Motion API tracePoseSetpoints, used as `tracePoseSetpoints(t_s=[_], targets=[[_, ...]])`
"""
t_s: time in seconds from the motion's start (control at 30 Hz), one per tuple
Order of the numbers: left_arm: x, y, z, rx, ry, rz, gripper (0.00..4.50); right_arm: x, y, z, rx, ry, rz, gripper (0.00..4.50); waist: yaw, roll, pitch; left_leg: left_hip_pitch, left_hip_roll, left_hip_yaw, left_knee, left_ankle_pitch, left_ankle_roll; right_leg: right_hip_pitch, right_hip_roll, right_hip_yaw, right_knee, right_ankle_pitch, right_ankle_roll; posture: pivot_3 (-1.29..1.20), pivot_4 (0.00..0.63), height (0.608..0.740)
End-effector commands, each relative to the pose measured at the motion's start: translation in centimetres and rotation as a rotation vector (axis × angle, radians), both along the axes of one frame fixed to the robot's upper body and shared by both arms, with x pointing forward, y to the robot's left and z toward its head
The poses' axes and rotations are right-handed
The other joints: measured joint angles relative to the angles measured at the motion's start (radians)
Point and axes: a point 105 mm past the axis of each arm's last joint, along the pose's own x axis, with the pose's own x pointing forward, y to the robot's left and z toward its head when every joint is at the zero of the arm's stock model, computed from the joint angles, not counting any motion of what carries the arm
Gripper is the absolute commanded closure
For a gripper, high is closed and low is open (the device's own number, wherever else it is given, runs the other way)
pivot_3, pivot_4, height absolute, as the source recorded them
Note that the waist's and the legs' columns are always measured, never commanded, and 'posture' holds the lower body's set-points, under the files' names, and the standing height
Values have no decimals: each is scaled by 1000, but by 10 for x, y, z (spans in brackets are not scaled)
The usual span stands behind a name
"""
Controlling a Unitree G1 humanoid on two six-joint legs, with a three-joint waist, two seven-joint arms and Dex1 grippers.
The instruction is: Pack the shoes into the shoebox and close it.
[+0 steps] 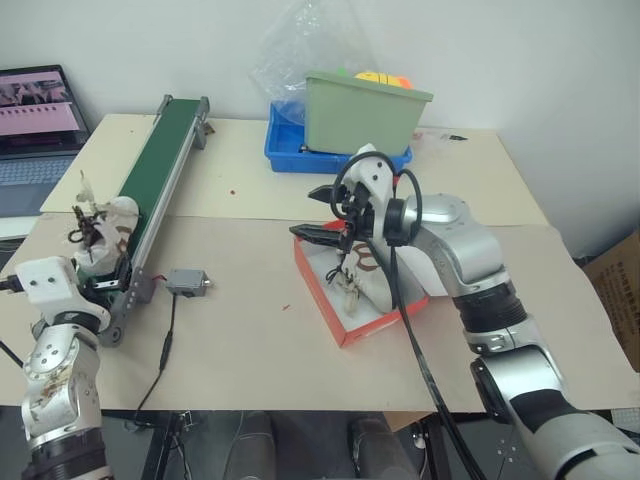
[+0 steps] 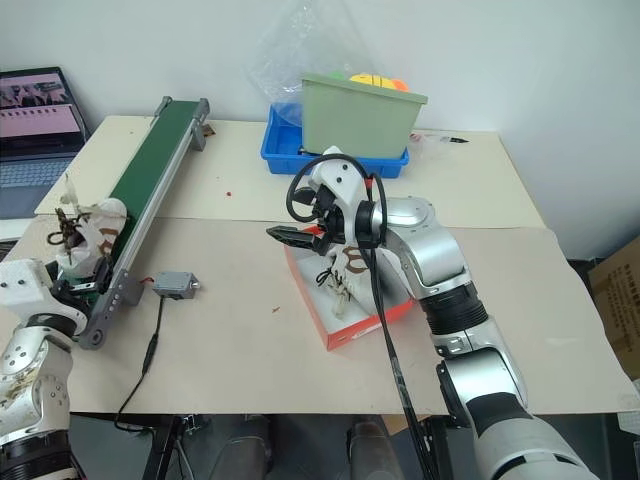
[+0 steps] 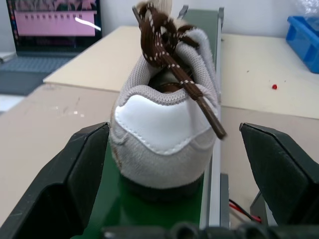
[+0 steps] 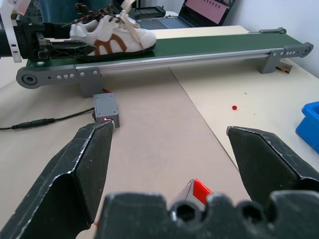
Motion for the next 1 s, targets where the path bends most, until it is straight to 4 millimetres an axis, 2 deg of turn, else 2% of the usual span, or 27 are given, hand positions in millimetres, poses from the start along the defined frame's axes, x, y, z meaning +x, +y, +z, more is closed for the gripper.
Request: tracePoseSetpoints(t_s=[0.03, 0.07, 0.13, 0.2, 0.27, 0.4, 0.5, 0.57, 0.7, 0.83, 1.0], targets=[[0, 0, 3, -37, -9, -8, 538, -3, -4, 16, 26, -50, -4, 195, 3, 0, 0, 0, 0, 0, 0, 0, 0, 0, 0, 0, 0, 0, 0, 0, 150, 740], [1, -1, 1, -52, -3, -15, 772, -3, -3, 16, 25, -51, -5, 195, 4, 0, 0, 0, 0, 0, 0, 0, 0, 0, 0, 0, 0, 0, 0, 0, 150, 740], [2, -3, 2, -71, -4, -25, 1520, -3, -3, 18, 24, -56, -7, 195, 6, 0, 0, 0, 0, 0, 1, 0, 0, 1, 0, 0, 0, 0, 0, 0, 150, 740], [4, -6, 7, -66, -21, -43, 2007, -3, -3, 20, 24, -61, -9, 195, 9, 0, 0, 1, 0, 0, 0, 0, 0, 1, 0, 0, 0, 0, 0, 0, 150, 740], [7, -12, 23, -62, -77, -66, 2203, -3, -3, 22, 27, -62, -11, 195, 13, 0, 0, 2, 0, 0, 0, 0, 0, 1, 0, 0, 1, 0, 0, 0, 150, 740], [17, -45, 68, -31, -215, -171, 2253, 0, -6, 34, 164, 66, -35, 195, 21, -1, 0, 0, 0, 0, 1, 0, -1, 1, 0, -1, 0, 0, 0, 0, 150, 740], [25, -89, 101, -18, -298, -328, 2253, 19, -13, 51, 414, 316, -121, 195, 21, -1, 0, 0, 0, 0, 1, 1, -1, 1, 0, 0, 1, 0, 0, 0, 150, 740], [27, -115, 115, -23, -336, -411, 2253, 31, -15, 53, 531, 452, -179, 195, 21, -1, 0, 0, 0, 0, 1, 1, -1, 1, 0, 0, 2, 0, 0, 0, 150, 740], [29, -154, 128, -58, -367, -517, 2253, 38, -12, 55, 664, 617, -209, 195, 20, -1, -1, 1, 0, 0, 0, 1, -1, 2, 0, 0, 1, 1, 0, 0, 150, 740], [37, -207, 132, -143, -383, -646, 2253, 40, -8, 56, 745, 715, -207, 195, 19, 0, 0, -1, 0, -1, 1, 1, -1, 1, 0, 0, 2, 1, 0, 0, 150, 740], [40, -237, 125, -217, -374, -714, 2253, 41, -9, 56, 720, 690, -241, 195, 13, 0, 0, -1, 0, -1, 1, 1, -1, 1, 0, 0, 1, 1, 0, 0, 150, 740]])
